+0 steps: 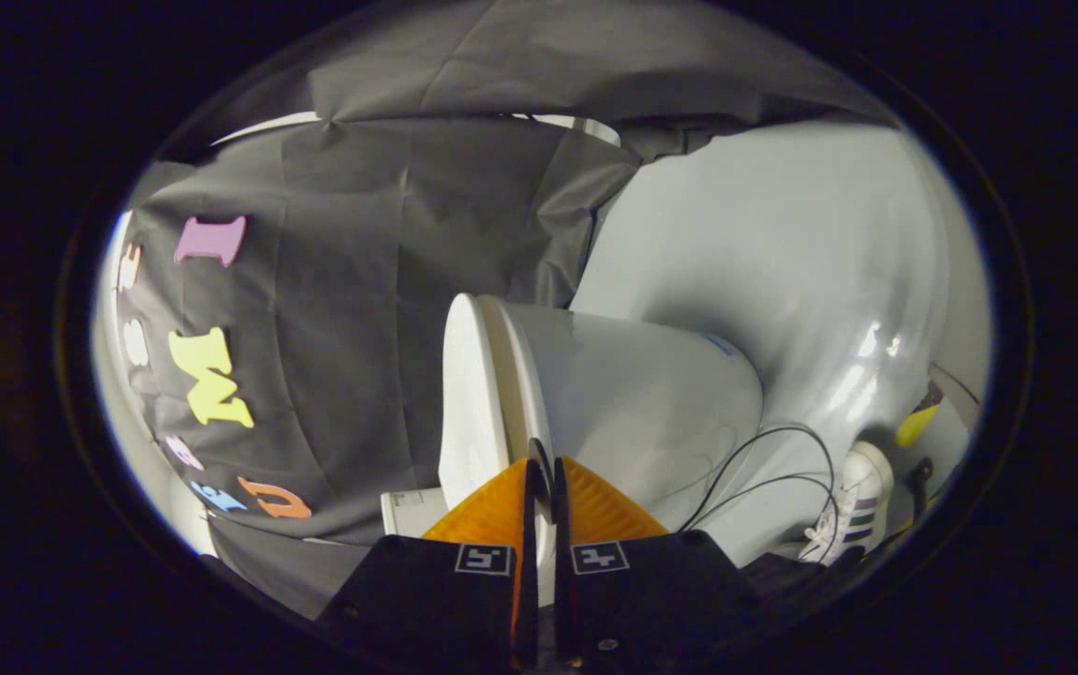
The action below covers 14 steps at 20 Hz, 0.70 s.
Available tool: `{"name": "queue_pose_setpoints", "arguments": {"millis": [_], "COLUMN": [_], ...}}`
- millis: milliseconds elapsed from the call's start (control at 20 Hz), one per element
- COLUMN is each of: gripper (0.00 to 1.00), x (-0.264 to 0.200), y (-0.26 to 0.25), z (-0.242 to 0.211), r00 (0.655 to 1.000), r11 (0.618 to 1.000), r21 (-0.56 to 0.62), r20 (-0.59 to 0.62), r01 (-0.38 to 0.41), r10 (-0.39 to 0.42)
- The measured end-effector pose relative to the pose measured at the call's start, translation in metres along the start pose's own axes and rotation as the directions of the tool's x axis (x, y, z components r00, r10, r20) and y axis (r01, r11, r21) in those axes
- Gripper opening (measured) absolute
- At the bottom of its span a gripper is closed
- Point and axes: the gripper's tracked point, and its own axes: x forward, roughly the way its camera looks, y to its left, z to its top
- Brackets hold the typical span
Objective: Open the toilet lid.
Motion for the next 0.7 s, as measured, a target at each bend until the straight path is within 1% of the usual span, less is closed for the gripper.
{"name": "queue_pose_setpoints", "arguments": {"millis": [150, 200, 350, 500, 700], "gripper": [0.08, 0.05, 0.05, 0.05, 0.05], "x": [-0.001, -0.001, -0.003, -0.009, -0.016], "y": [0.009, 0.012, 0.027, 0.035, 0.051], "z": [-0.004, -0.003, -0.003, -0.004, -0.010], "r00": [1.000, 1.000, 0.999, 0.999, 0.997], "r11": [1.000, 1.000, 0.997, 0.993, 0.988], "r21": [-0.018, -0.026, -0.071, -0.114, -0.145], "r20": [-0.002, 0.002, 0.019, 0.035, 0.050], "r01": [-0.005, -0.010, -0.040, -0.032, -0.053], "r10": [0.005, 0.010, 0.041, 0.036, 0.061]}}
